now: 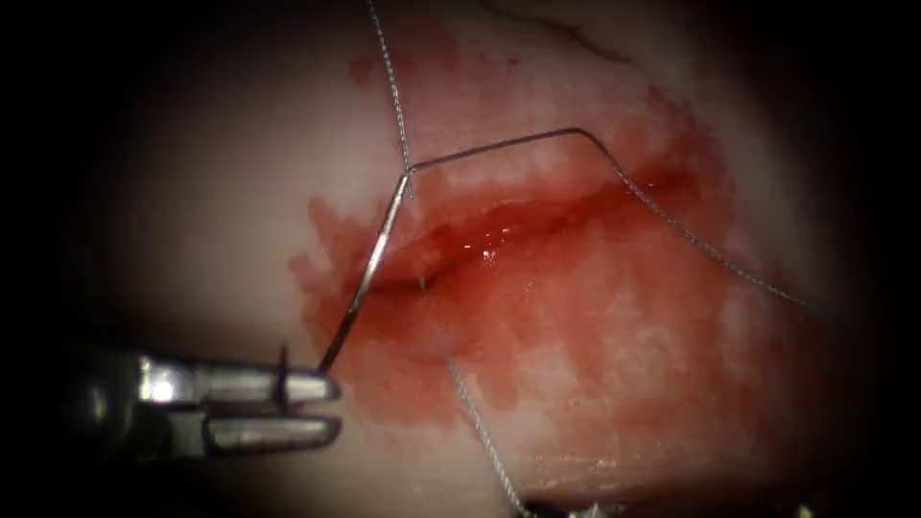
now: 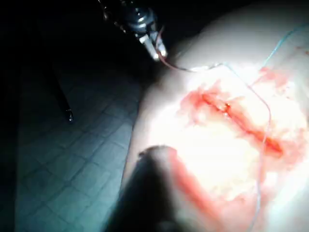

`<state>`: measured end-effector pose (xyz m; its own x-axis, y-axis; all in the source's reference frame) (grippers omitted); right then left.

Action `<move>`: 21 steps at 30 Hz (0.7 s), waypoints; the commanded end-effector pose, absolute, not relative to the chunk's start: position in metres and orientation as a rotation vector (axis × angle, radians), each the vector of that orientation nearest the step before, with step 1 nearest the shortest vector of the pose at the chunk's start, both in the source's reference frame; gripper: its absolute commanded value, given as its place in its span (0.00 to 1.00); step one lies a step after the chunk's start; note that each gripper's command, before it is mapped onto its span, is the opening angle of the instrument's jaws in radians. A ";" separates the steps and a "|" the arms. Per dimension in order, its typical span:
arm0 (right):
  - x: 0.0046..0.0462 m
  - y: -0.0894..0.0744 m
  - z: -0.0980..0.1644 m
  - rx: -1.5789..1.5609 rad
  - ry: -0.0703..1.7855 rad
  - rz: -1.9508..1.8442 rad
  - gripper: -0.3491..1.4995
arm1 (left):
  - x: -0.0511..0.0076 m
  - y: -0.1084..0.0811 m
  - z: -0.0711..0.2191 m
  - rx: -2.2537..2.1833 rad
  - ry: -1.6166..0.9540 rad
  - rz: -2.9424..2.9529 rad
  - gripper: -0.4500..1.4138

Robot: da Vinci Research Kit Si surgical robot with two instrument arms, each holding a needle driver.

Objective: Wound Closure

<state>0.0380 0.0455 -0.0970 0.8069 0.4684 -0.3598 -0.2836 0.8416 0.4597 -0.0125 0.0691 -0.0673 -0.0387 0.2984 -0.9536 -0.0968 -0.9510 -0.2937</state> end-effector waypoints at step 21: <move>0.0386 0.053 -0.101 0.240 0.711 0.564 0.91 | -0.0132 0.069 -0.067 -1.972 -0.220 2.074 0.05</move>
<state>0.0379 0.0528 -0.1016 0.6027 0.5738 -0.5545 -0.4122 0.8189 0.3994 -0.0126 0.0690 -0.0674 -0.0379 0.2986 -0.9536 -0.0905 -0.9514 -0.2943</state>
